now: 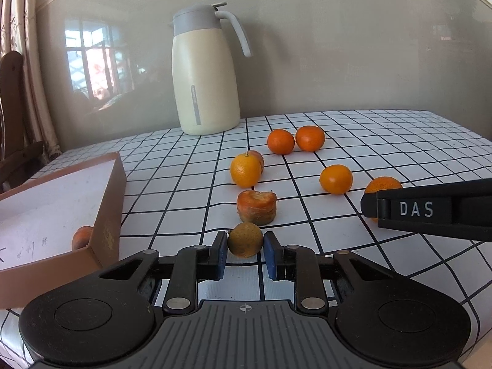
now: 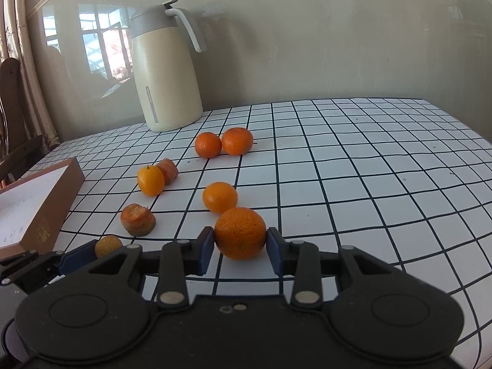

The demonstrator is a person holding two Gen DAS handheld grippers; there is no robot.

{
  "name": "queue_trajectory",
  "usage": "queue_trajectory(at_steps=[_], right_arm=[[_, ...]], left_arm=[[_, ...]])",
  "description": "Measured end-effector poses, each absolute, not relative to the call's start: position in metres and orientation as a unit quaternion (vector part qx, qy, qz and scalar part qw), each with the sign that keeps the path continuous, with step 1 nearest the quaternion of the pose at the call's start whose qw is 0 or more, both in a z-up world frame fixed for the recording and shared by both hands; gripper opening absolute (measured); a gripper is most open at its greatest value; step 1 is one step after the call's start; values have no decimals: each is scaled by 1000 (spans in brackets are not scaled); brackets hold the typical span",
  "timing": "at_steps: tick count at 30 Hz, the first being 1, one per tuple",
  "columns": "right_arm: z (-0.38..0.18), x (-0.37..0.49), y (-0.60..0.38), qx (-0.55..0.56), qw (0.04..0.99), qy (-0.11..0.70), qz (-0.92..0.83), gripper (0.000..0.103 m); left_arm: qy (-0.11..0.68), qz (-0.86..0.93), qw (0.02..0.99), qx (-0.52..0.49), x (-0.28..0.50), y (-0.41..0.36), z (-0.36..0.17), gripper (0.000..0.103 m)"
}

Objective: Organize fruits
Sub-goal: 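Carry the tan fruit with the left tool while the right tool carries the orange to the box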

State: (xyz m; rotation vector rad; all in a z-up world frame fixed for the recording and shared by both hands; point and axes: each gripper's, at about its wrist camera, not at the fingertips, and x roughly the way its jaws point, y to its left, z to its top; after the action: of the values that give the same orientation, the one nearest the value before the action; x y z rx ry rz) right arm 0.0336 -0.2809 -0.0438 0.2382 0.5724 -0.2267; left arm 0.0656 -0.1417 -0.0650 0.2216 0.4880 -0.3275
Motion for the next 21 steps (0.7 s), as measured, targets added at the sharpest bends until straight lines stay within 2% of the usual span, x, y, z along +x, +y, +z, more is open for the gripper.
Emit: queue_trajectory(at_steps=[21], right_arm=[[-27,-13,-252,87,955,282,-37,28]], left_arm=[[250,-174,949,87,40,-91,-40,26]])
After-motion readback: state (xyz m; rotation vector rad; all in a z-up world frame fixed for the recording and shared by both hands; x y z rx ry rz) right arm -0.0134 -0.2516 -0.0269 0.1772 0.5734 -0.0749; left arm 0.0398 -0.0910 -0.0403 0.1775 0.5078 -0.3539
